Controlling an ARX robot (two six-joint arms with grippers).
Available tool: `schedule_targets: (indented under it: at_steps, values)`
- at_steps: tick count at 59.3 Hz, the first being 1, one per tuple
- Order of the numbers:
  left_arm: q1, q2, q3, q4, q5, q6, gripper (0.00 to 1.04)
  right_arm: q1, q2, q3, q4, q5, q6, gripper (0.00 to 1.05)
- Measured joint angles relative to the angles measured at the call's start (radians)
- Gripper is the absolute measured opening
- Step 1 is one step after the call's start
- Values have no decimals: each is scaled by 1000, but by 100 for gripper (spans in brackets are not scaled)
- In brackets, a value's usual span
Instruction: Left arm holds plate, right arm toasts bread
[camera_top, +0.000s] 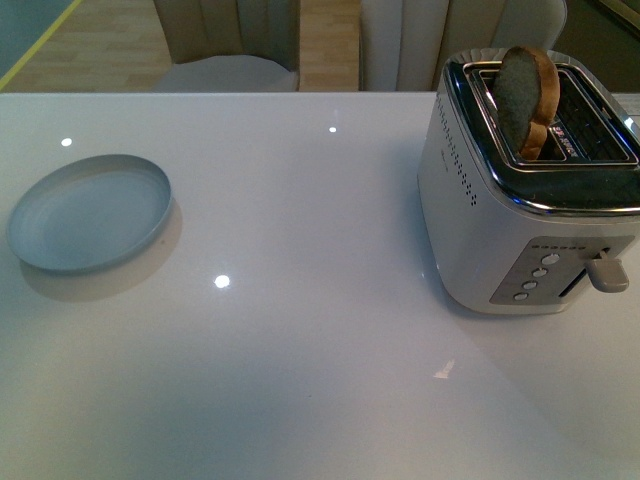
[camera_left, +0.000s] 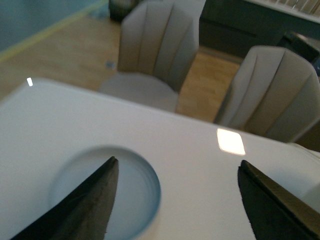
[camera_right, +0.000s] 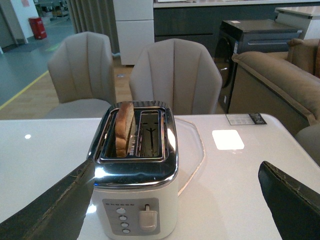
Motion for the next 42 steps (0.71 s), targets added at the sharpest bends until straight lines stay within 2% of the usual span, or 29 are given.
schedule_targets:
  at_steps: [3, 7, 8, 11, 21, 42]
  values:
    - [24, -46, -25, 35, 40, 74, 57, 0, -1, 0, 0, -1, 0, 96]
    - [43, -108, -59, 31, 47, 123, 44, 0, -1, 0, 0, 0, 0, 96]
    - [43, -111, -61, 29, 46, 125, 44, 0, -1, 0, 0, 0, 0, 96]
    - [51, -157, -94, 5, 46, 149, 32, 0, -1, 0, 0, 0, 0, 96]
    - [51, -285, -157, -67, 48, 171, 3, 0, -1, 0, 0, 0, 0, 96]
    - [51, -594, -235, -294, 49, 179, 3, 0, -1, 0, 0, 0, 0, 96]
